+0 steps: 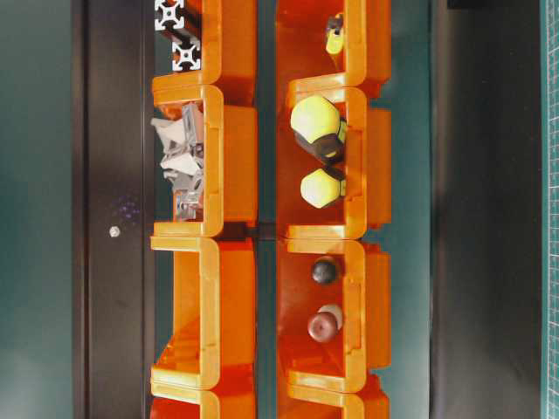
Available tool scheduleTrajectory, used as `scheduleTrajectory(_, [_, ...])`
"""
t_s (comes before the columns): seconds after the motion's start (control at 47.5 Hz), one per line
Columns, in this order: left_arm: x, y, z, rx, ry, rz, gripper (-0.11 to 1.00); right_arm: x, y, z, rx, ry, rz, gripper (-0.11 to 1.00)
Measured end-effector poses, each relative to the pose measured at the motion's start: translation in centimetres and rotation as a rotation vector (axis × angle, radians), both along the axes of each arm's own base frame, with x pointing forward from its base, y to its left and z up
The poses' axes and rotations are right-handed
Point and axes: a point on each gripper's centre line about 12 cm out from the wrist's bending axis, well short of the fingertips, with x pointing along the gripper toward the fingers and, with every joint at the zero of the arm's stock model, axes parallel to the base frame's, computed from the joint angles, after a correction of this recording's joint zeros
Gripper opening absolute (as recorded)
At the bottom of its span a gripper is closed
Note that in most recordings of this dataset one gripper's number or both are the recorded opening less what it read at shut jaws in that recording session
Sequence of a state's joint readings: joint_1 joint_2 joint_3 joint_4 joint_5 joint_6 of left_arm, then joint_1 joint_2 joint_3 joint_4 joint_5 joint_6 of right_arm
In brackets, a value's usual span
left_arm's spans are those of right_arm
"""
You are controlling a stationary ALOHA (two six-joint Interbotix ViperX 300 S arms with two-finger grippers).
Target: Pick foam from container rack with left arm.
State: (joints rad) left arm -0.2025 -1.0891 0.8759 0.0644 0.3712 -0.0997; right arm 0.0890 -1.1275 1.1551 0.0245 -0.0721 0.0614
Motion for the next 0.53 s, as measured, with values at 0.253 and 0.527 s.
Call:
scheduleTrajectory(0.253, [0.4, 0.0, -0.9, 0.005, 0.001, 0.003, 0.75, -0.3, 0.2, -0.1, 0.008, -0.022, 0.009, -0.01])
scheduleTrajectory(0.527, [-0.2, 0.1, -0.6, 0.000, -0.067, -0.002, 0.75, -0.2, 0.1, 1.2, 0.021, -0.130, 0.002, -0.01])
